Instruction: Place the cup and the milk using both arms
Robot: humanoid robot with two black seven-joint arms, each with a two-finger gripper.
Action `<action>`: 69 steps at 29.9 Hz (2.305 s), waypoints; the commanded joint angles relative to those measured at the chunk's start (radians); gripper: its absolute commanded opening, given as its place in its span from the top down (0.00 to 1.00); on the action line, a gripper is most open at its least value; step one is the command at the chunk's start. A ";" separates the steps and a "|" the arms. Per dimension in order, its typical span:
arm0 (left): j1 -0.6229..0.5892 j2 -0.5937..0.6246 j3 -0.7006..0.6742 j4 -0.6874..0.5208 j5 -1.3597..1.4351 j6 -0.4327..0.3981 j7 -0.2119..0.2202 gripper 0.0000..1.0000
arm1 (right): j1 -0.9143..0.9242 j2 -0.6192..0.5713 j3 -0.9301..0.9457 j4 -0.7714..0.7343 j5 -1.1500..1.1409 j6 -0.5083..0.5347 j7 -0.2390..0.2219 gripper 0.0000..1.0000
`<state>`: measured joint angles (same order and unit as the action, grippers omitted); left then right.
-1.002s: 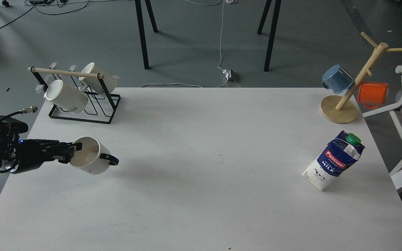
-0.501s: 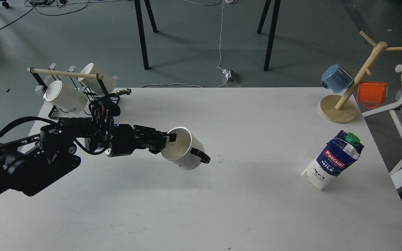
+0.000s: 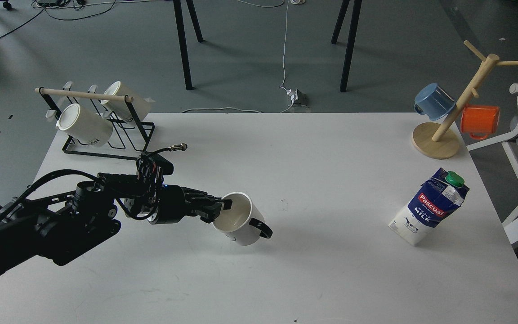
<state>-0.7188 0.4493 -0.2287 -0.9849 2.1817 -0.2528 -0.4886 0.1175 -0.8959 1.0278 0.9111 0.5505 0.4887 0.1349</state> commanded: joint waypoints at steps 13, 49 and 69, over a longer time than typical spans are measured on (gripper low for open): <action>0.002 0.000 -0.014 -0.003 0.000 -0.002 0.000 0.57 | -0.010 0.003 0.000 0.012 0.002 0.000 -0.001 0.04; 0.033 0.088 -0.106 0.000 -0.614 -0.003 0.000 0.06 | -0.210 0.121 -0.261 0.285 -0.087 0.000 -0.196 0.02; 0.058 0.086 -0.106 0.017 -0.612 0.000 0.000 0.05 | -0.187 0.229 -0.156 0.253 -0.072 0.000 -0.182 0.02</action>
<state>-0.6628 0.5358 -0.3344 -0.9768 1.5693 -0.2542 -0.4887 -0.0704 -0.6677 0.8668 1.1644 0.4764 0.4887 -0.0484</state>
